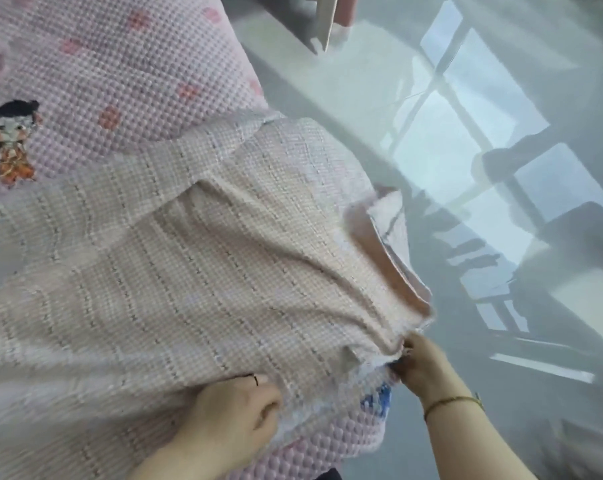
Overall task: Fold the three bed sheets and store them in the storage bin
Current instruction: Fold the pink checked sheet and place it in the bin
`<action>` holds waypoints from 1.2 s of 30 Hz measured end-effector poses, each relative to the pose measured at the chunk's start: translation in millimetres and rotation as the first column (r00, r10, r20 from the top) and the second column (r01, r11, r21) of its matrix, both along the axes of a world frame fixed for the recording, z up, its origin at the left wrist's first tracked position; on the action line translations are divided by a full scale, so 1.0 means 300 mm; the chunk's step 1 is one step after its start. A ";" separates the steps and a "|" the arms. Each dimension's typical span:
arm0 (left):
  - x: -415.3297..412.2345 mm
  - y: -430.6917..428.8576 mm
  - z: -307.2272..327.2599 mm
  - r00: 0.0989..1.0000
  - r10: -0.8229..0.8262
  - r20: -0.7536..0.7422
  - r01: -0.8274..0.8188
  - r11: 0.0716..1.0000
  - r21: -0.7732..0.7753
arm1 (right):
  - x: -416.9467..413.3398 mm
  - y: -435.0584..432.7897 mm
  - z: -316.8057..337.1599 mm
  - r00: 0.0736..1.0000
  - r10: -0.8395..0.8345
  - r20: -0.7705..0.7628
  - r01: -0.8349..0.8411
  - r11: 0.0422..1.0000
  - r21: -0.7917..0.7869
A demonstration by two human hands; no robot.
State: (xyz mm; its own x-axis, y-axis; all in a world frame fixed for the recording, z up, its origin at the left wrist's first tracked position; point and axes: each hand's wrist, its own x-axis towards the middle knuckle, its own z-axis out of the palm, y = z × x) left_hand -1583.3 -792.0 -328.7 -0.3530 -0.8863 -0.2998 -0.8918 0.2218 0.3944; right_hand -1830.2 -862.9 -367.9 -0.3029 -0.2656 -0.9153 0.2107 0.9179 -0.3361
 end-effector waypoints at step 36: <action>-0.297 -0.107 0.017 0.967 0.183 -0.175 -0.147 0.969 0.198 | -0.079 0.211 -0.011 0.871 -0.286 0.399 0.347 0.934 -0.089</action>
State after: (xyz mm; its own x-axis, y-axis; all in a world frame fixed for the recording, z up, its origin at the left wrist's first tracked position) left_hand -1672.3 -824.3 -323.8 -0.2730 -0.8736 -0.4029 -0.8141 -0.0133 0.5805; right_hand -1853.9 -799.4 -371.1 -0.0378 -0.3588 -0.9326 0.6187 0.7245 -0.3038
